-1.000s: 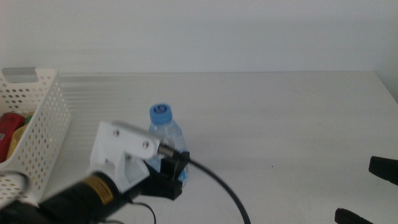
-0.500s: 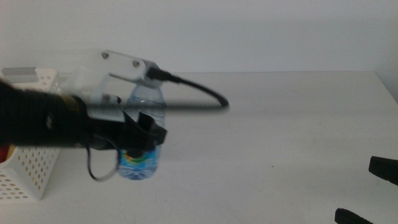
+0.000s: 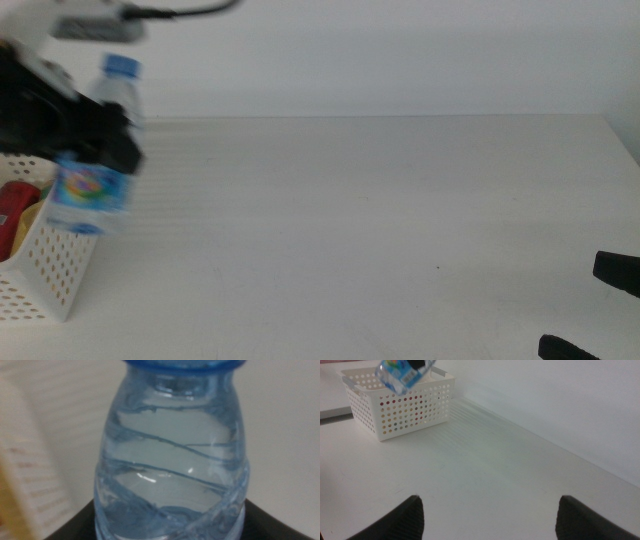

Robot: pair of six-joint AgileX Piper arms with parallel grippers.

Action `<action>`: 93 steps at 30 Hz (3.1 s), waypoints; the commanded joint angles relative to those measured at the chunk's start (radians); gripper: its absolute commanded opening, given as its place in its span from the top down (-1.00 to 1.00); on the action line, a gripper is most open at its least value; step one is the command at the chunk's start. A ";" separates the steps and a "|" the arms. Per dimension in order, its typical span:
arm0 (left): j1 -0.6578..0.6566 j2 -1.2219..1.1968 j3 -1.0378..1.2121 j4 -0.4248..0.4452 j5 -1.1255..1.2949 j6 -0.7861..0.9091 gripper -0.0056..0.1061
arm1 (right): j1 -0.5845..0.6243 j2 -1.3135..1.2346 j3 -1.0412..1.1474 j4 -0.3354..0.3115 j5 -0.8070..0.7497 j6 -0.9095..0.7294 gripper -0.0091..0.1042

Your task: Use arms to grab the bottles and put them into the dustbin to the left of the table.

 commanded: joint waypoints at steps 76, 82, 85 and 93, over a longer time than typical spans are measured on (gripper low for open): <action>0.232 -0.149 -0.017 0.034 -0.150 -0.011 -0.72 | 0.003 0.006 -0.026 -0.005 -0.082 -0.009 -0.52; 0.231 -0.332 0.087 -0.001 -0.173 -0.011 -0.72 | 0.003 0.006 -0.026 -0.005 -0.082 -0.009 -0.52; 0.230 -0.430 0.175 0.012 -0.261 -0.013 -0.72 | 0.003 0.006 -0.026 -0.005 -0.082 -0.009 -0.52; 0.132 -0.645 0.444 0.103 -0.498 -0.177 -0.72 | 0.003 0.006 -0.026 -0.005 -0.082 -0.009 -0.52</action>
